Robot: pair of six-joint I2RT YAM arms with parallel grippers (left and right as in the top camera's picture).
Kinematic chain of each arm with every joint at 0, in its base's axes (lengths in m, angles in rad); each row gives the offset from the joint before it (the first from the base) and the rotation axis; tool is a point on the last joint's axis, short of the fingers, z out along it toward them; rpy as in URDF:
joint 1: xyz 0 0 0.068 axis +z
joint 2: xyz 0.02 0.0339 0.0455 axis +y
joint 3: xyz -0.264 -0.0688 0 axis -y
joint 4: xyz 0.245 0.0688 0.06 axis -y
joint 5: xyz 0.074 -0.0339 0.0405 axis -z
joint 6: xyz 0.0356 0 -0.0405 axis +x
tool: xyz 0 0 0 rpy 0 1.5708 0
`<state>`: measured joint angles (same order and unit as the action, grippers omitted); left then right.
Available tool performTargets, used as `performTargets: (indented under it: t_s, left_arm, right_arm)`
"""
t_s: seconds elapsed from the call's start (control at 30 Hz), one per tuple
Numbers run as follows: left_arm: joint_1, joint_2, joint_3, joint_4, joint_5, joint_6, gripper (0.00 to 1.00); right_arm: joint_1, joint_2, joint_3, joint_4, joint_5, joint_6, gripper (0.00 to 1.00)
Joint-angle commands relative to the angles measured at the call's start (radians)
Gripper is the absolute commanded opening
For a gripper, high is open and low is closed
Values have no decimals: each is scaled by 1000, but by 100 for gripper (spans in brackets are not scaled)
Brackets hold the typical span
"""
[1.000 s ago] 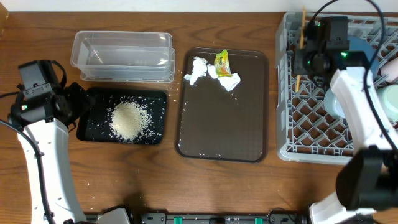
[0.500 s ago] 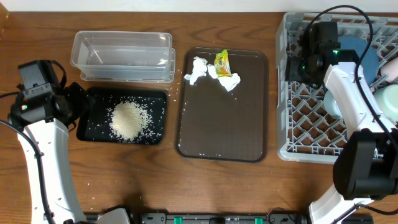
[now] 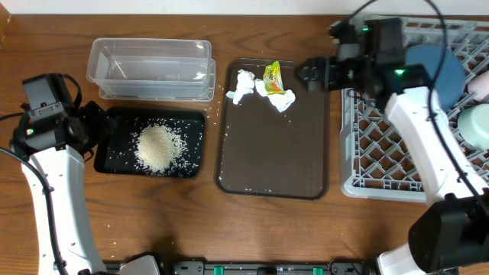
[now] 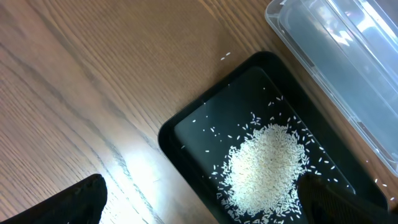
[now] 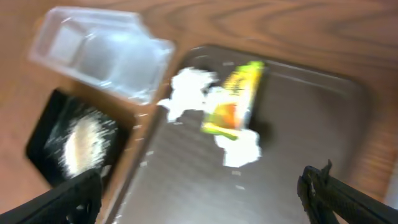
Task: Sort waste into correct bins and load items into the dishwasher rack
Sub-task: 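Insert the wooden stick upright into the rack and open the right gripper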
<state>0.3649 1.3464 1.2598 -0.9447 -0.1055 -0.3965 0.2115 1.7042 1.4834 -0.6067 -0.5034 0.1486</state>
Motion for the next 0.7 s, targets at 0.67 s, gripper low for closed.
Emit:
performTargets:
  t_s: [0.67]
  left_arm:
    - [4, -5, 20, -4, -11, -2, 100]
  right_arm:
    - [-33, -8, 2, -34, 790, 83, 99]
